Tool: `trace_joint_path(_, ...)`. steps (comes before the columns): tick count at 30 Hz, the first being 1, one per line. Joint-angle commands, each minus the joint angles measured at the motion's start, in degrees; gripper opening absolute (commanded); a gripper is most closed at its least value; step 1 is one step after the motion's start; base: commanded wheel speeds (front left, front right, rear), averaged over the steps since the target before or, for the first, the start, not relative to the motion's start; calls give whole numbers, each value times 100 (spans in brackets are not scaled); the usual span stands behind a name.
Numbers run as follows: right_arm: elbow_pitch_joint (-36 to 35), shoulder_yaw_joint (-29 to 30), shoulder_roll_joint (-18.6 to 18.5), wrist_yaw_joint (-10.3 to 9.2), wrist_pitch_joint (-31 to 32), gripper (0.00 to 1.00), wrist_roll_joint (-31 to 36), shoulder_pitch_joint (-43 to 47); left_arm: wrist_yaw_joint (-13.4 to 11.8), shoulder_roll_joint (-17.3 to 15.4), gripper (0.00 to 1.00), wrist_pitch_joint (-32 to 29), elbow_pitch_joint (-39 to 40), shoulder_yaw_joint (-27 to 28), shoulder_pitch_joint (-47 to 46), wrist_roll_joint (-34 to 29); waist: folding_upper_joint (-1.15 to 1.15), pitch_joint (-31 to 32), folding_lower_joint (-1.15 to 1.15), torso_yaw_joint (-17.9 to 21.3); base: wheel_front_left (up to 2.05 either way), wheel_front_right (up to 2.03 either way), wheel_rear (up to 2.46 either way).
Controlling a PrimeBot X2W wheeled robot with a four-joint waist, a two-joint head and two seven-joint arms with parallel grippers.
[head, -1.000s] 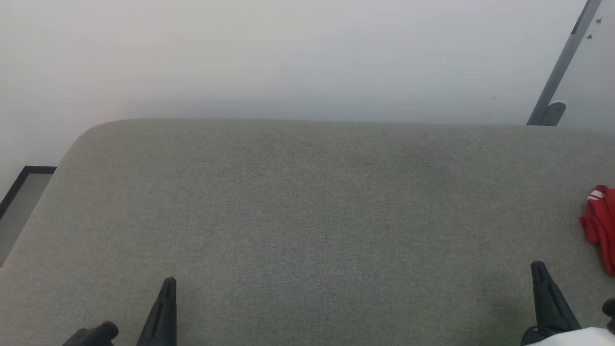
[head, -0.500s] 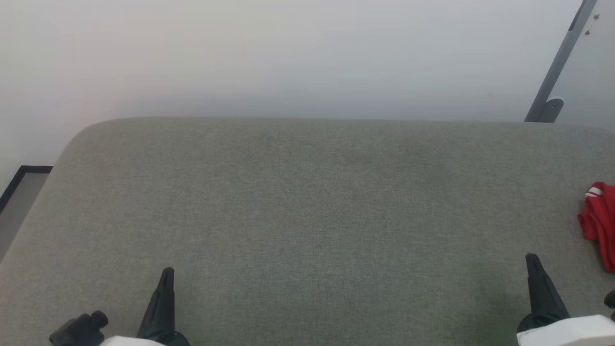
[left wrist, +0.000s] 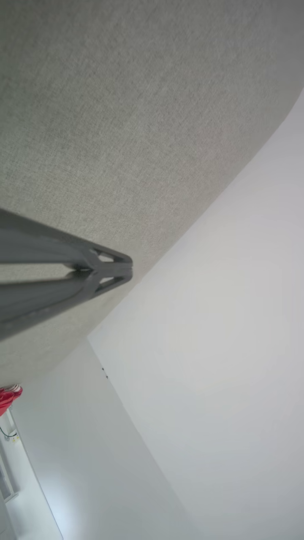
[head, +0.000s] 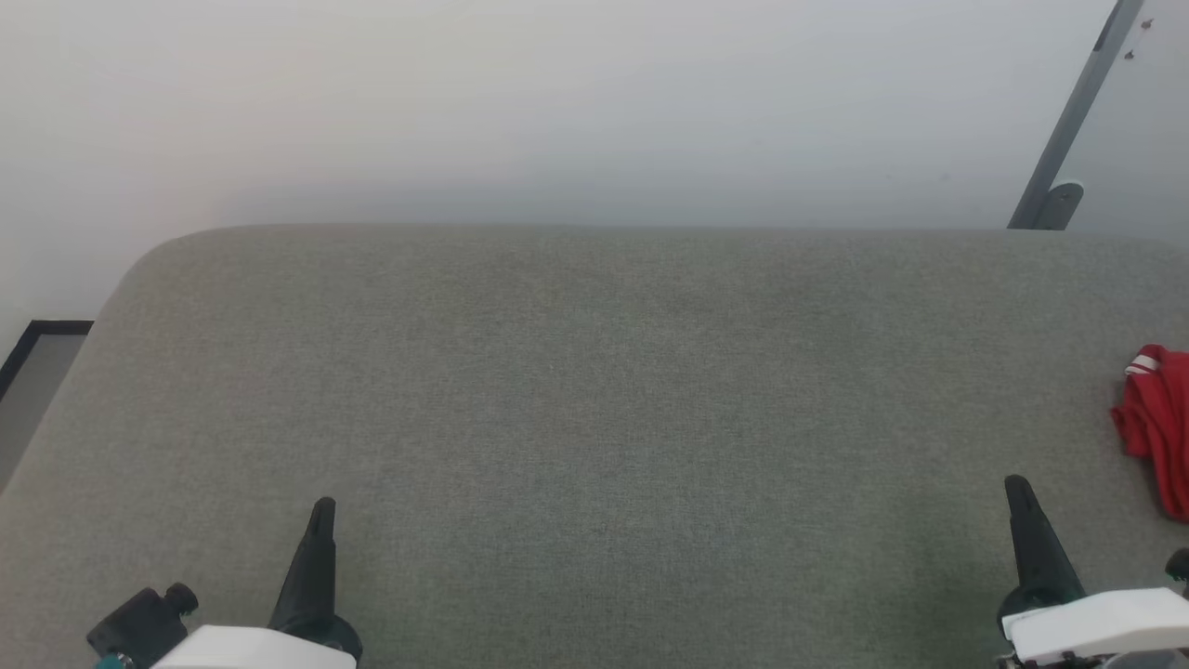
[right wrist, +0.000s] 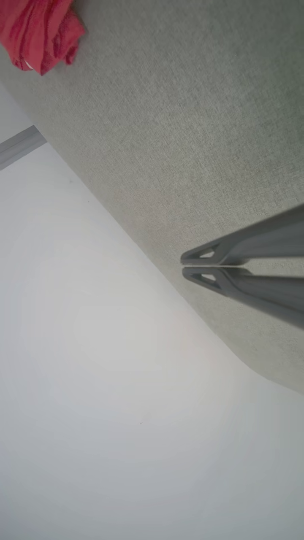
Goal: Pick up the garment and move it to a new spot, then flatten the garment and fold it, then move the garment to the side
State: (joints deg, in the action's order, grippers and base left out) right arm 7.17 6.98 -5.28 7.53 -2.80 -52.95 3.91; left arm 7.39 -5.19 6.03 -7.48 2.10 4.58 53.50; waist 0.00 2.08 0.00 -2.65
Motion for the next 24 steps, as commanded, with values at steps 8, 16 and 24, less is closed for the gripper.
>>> trace_joint_path(8,55,-9,30,-3,165,0,-647,-277,8,-20,0,-182,-53,52,-283,678,0,-24,0,28,0,0,0)
trace_joint_path(16,141,-15,59,-3,283,0,-1127,-390,9,-6,0,-310,-137,77,-405,1160,0,-47,0,55,0,0,0)
trace_joint_path(24,218,-17,84,-4,375,0,-1514,-485,10,8,0,-419,-210,101,-501,1562,0,-66,0,77,0,0,0)
